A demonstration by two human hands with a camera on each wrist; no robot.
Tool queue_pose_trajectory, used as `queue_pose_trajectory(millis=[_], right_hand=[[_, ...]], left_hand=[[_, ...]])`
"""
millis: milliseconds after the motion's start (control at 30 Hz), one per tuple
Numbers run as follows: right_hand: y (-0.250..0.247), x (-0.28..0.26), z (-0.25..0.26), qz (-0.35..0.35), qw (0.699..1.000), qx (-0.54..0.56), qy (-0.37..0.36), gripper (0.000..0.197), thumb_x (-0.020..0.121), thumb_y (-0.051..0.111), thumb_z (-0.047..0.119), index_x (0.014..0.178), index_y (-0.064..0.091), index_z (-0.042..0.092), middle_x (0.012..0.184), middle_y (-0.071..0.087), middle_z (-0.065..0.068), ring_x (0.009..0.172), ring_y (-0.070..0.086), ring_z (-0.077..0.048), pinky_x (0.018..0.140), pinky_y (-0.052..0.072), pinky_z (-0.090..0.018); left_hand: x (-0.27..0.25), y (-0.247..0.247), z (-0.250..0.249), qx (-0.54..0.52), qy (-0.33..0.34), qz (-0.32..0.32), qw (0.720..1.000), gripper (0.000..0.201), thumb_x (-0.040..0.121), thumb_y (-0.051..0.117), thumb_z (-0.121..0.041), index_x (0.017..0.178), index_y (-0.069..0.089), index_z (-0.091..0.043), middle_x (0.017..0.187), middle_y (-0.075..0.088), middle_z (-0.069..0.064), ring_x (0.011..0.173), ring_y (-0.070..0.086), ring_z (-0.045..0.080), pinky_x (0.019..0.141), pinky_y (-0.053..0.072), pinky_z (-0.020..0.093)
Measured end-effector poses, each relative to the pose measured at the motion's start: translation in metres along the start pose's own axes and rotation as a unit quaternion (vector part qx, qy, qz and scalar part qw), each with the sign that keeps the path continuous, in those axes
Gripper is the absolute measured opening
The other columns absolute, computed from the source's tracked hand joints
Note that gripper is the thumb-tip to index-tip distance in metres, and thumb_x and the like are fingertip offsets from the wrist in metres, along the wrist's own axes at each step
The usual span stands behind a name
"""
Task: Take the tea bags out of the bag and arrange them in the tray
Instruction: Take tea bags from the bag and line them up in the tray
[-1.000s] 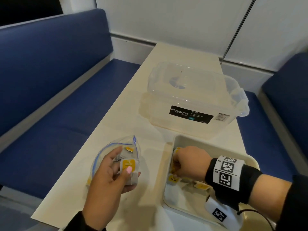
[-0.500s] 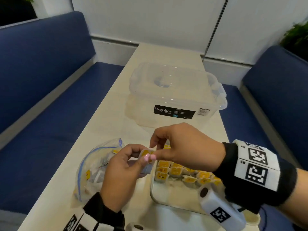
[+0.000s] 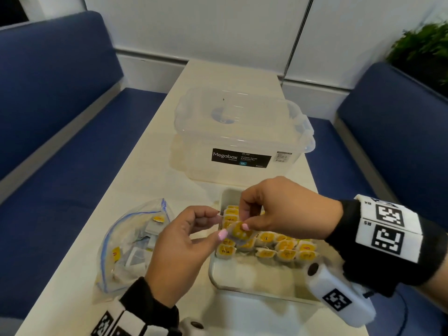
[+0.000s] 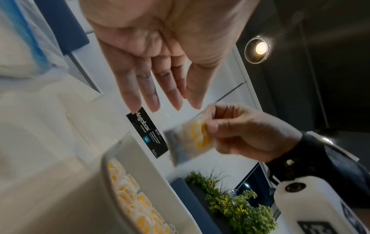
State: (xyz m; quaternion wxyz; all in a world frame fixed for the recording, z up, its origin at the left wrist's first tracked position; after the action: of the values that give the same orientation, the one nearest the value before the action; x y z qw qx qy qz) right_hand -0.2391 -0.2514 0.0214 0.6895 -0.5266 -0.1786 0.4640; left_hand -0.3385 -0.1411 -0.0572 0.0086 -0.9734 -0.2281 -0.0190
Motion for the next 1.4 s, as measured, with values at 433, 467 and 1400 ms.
queue_pose_trajectory(millis=[433,467,1400], right_hand=[[0.075,0.03,-0.048,0.154,0.98,-0.096,0.082,0.002,0.08,0.069,0.02,0.08,0.069,0.018,0.062,0.053,0.012,0.059,0.048,-0.007,0.052,0.037,-0.017],[0.078,0.032,-0.049,0.16,0.979,-0.1,0.083,0.002,0.08,0.069,0.019,0.078,0.068,0.019,0.062,0.052,0.011,0.058,0.048,-0.006,0.052,0.037,-0.018],[0.086,0.052,-0.056,0.141,0.973,-0.161,0.092,0.027,0.075,0.07,0.022,0.055,0.051,0.024,0.059,0.052,0.009,0.055,0.048,-0.009,0.05,0.035,-0.02]], left_hand=[[-0.015,-0.049,0.008,0.011,-0.037,-0.082,0.996,0.019,0.083,0.064,-0.005,0.094,0.066,-0.02,0.097,0.072,-0.007,0.096,0.064,0.012,0.092,0.049,0.038],[-0.016,-0.051,0.008,0.012,-0.04,-0.084,0.996,0.018,0.083,0.064,-0.005,0.094,0.066,-0.02,0.098,0.072,-0.007,0.096,0.064,0.012,0.093,0.049,0.039],[-0.006,-0.068,0.011,0.031,-0.039,-0.099,0.994,0.018,0.084,0.064,-0.005,0.091,0.068,-0.022,0.094,0.072,-0.003,0.083,0.065,0.011,0.083,0.052,0.035]])
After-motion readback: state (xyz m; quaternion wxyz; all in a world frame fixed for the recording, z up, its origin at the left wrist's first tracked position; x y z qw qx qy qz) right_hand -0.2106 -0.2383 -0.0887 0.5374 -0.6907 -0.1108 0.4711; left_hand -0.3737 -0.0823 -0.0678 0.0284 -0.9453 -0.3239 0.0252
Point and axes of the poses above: each hand's wrist, its own x-axis towards the middle knuckle, its own y-axis out of the palm, z = x × y, the point moved 6 cm from there along x, towards the middle knuckle
